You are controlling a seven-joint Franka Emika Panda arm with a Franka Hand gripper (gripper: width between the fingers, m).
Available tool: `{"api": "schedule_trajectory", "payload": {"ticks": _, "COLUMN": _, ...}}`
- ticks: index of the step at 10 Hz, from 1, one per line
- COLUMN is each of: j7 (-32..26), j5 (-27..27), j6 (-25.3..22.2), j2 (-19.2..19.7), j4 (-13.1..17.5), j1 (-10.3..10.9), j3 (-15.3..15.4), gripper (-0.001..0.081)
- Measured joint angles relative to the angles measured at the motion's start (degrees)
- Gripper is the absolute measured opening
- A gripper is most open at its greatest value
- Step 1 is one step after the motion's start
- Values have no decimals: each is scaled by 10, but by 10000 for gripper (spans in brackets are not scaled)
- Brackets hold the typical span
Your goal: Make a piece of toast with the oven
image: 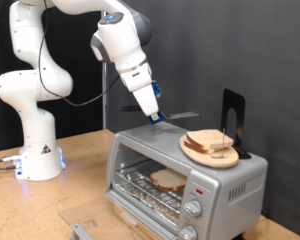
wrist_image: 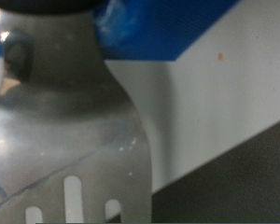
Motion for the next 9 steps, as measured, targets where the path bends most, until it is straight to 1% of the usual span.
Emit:
{"api": "schedule_trajectory", "payload": {"ticks": 3, "j7": 0, "j5": 3, "j6": 31, "j2": 21, "j4": -14, "j1": 0, "j3": 7, "gripper": 466}}
{"api": "schedule_trajectory", "payload": {"ticks": 5, "j7": -3, "j5": 10, "j6": 42, "j2": 28, "j4": -17, "j1": 1, "j3": 8, "gripper": 466}}
{"api": "schedule_trajectory", "payload": {"ticks": 6, "j7": -7, "j5": 14, "j6": 42, "j2": 28, "j4": -17, "j1": 1, "j3": 8, "gripper": 548}}
{"api": "schedule_trajectory", "payload": {"ticks": 7, "j7": -14, "j5": 20, "j6": 43, "j2": 28, "j4": -17, "j1": 1, "j3": 8, "gripper": 714}}
{"api": "schedule_trajectory", "payload": {"ticks": 8, "j7": -24, "j5": 27, "j6": 43, "j2": 28, "j4": -17, "j1": 1, "j3": 8, "gripper": 714}}
{"api": "schedule_trajectory", "payload": {"ticks": 9, "j7": -34, "j5": 36, "j6": 47, "j2": 25, "j4": -17, "j1": 1, "j3": 7, "gripper": 788}}
